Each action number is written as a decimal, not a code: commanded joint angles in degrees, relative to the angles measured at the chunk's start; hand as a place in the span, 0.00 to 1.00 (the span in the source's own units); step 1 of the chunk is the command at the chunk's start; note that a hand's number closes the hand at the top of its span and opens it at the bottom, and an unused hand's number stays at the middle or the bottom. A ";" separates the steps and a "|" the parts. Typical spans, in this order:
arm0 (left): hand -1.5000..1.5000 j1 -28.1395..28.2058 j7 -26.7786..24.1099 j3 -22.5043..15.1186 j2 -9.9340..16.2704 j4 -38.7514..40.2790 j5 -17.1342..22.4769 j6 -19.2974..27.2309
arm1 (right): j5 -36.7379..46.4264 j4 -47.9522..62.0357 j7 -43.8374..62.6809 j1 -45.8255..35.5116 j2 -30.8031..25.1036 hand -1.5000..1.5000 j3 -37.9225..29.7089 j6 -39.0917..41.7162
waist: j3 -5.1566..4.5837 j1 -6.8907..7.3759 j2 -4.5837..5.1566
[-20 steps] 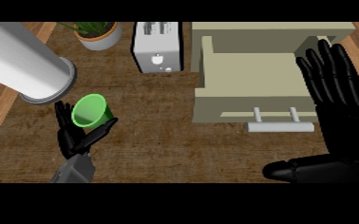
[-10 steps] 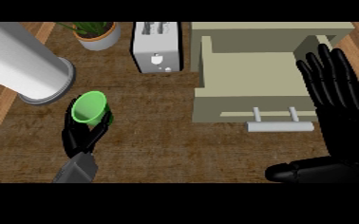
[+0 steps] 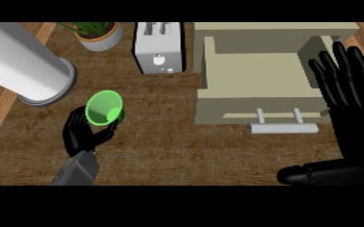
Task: Pick up the cup, place it into the drawer and close the drawer
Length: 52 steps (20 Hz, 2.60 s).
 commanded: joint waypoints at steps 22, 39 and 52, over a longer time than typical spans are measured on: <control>1.00 7.12 23.60 -20.90 -2.58 -45.28 -6.68 -6.47 | 1.40 -2.56 1.91 2.87 0.46 0.00 1.27 -0.61 | 0.13 1.14 -0.51; 1.00 -11.09 47.83 -21.23 -4.28 -56.93 -9.32 6.66 | 5.06 -2.45 -0.46 2.50 2.51 0.00 2.89 -2.79 | 0.05 0.18 -0.15; 1.00 -35.39 52.15 -19.56 -5.43 -35.53 -11.52 12.50 | 0.06 4.80 -3.20 -0.94 -0.69 0.00 -2.14 1.31 | 0.08 -0.48 0.16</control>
